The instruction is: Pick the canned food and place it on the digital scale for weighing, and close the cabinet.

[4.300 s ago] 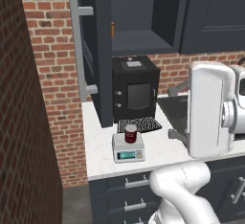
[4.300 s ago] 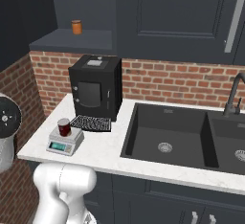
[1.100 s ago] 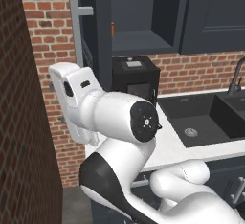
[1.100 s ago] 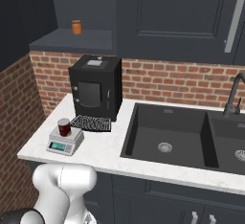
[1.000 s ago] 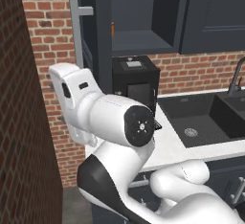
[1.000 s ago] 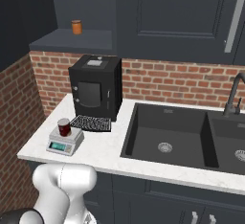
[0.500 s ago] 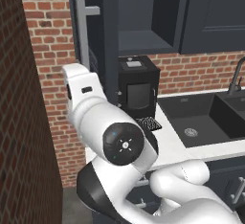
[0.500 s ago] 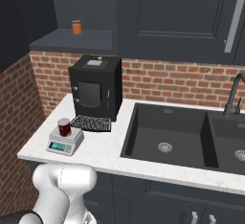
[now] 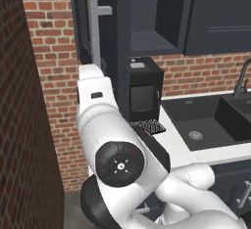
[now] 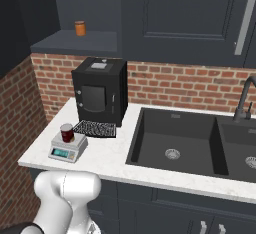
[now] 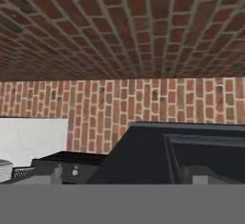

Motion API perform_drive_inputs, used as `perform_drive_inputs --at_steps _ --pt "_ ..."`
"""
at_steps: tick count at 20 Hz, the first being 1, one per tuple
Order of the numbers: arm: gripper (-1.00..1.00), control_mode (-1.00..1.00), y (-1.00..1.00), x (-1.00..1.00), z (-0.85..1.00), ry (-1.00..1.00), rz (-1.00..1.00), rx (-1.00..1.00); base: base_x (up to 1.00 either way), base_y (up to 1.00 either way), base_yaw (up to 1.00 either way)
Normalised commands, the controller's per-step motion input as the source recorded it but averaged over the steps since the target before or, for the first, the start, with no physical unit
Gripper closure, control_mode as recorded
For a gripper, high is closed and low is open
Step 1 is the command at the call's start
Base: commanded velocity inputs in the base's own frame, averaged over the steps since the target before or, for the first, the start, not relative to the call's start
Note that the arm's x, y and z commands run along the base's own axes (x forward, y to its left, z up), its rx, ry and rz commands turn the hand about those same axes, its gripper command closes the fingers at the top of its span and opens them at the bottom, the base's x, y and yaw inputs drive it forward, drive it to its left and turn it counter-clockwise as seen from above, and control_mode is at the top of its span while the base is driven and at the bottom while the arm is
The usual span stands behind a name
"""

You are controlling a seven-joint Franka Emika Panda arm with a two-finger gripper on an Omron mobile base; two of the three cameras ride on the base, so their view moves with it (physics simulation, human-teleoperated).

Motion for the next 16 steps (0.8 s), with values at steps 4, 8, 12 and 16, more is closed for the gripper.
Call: perform_drive_inputs --at_steps 4,8,12,16 --pt "-1.0 -1.0 -0.81 -0.48 0.33 -0.1 -0.16 0.01 0.0 0.0 0.0" --pt "-1.0 -1.0 -0.82 -0.09 0.25 -0.04 -0.18 0.01 0.0 0.0 0.0" --pt "-1.0 -1.0 -0.95 0.22 0.01 0.04 -0.12 0.05 0.0 0.0 0.0" --pt "-1.0 -1.0 -0.86 0.6 0.0 0.13 -0.1 0.03 0.0 0.0 0.0"
